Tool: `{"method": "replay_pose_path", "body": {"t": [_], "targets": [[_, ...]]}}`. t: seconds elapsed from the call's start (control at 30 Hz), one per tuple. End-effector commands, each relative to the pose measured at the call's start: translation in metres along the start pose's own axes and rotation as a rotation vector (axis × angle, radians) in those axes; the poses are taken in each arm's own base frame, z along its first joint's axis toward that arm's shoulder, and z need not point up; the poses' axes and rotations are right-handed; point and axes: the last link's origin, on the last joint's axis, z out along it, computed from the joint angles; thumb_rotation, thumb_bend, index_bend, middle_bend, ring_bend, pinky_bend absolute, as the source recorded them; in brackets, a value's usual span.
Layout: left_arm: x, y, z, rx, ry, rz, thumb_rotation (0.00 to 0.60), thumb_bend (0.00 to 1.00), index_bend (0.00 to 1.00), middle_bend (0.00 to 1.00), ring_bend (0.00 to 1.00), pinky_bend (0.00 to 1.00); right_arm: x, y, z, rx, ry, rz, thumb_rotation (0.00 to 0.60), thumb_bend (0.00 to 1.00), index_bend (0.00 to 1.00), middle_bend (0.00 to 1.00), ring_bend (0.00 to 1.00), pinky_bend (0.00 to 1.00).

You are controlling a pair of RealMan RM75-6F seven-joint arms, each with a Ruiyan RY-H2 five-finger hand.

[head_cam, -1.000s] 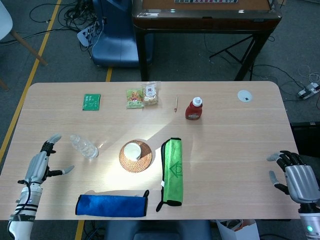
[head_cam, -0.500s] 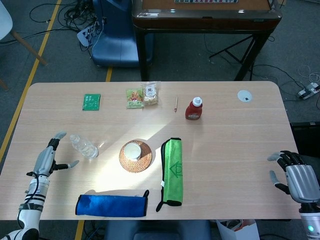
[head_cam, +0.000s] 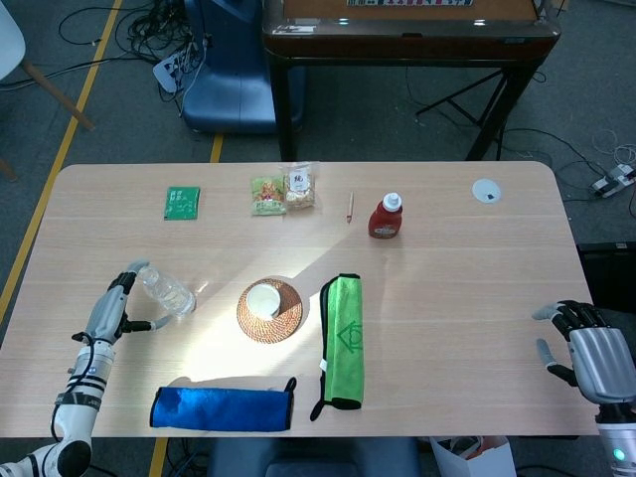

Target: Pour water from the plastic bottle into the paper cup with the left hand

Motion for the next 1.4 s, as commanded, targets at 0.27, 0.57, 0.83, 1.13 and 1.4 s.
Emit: {"method": "replay_pose_path", "body": {"t": [0.27,0.57,0.83,1.13,1.4], "targets": [[-0.010,0.004,0.010,0.009,-0.010,-0.023,0.600,0.05,0.00,0.00,0.00,0.02,0.002,0.000,0.000,-0.001,0.004,0.004,0.600,0.45,0.39,0.36,0.24,0.26],[-0.020,0.007,0.017,0.021,-0.022,-0.031,0.600,0.05,0.00,0.00,0.00,0.02,0.003,0.002,-0.001,-0.003,0.007,0.008,0.600,0.45,0.39,0.36,0.25,0.26],[-0.026,0.013,0.022,0.029,-0.012,-0.047,0.600,0.05,0.00,0.00,0.00,0.06,0.006,0.002,-0.001,-0.002,0.012,0.015,0.600,0.45,0.39,0.37,0.25,0.26],[-0.031,0.015,0.028,0.056,-0.004,-0.030,0.600,0.05,0.00,0.00,0.00,0.07,0.006,0.003,-0.001,-0.006,0.009,0.017,0.600,0.45,0.39,0.37,0.26,0.26],[-0.035,0.014,0.032,0.081,0.003,-0.058,0.600,0.05,0.11,0.06,0.07,0.09,0.006,0.004,0.000,-0.007,0.009,0.017,0.600,0.45,0.39,0.38,0.27,0.26]]}}
